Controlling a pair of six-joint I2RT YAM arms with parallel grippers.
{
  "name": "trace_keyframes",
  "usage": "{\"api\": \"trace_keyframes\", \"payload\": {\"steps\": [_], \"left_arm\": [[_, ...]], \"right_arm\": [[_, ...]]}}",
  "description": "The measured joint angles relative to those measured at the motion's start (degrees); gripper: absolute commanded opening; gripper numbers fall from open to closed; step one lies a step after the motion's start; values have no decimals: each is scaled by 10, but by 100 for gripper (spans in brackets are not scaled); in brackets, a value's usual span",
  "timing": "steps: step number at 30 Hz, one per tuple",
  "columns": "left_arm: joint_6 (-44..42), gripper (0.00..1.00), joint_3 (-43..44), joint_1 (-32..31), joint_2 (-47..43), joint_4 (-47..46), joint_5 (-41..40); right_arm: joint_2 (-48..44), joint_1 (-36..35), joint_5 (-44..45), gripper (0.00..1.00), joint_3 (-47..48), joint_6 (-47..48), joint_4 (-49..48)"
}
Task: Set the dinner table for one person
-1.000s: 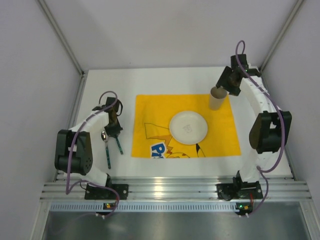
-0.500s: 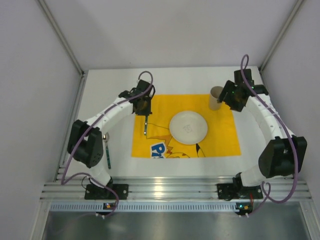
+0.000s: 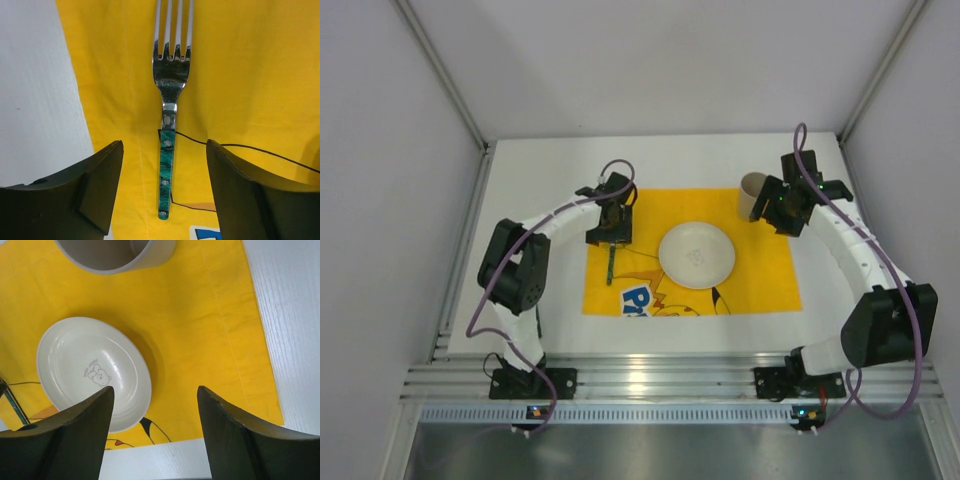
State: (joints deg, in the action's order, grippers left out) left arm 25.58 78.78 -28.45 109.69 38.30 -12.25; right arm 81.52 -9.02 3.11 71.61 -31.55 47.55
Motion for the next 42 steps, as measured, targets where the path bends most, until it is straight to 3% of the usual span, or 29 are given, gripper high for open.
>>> {"api": "trace_keyframes", "payload": {"steps": [6, 8, 13, 16, 23, 31, 40, 42], "left_arm": [[11, 76, -87, 31, -117, 0, -30], [10, 76, -135, 80, -178, 5, -31], [10, 80, -239, 271, -284, 5, -33], [-4, 83, -258, 316, -291, 12, -40], [-59, 77, -249, 357, -227, 7, -20], [-87, 75, -249, 359, -183, 2, 58], [-97, 63, -212, 359, -129, 17, 97], [-97, 55, -202, 358, -119, 24, 99]], "right_arm": [[0, -5, -3, 68, 0, 1, 0], [-1, -9, -7, 69, 0, 3, -1], [-9, -15, -19, 69, -22, 5, -9], [-10, -16, -22, 69, -26, 5, -9], [-10, -33, -24, 70, -26, 9, -9], [-10, -36, -21, 71, -26, 14, -11], [-7, -36, -17, 71, -22, 17, -11], [0, -36, -17, 71, -18, 19, -12]]}}
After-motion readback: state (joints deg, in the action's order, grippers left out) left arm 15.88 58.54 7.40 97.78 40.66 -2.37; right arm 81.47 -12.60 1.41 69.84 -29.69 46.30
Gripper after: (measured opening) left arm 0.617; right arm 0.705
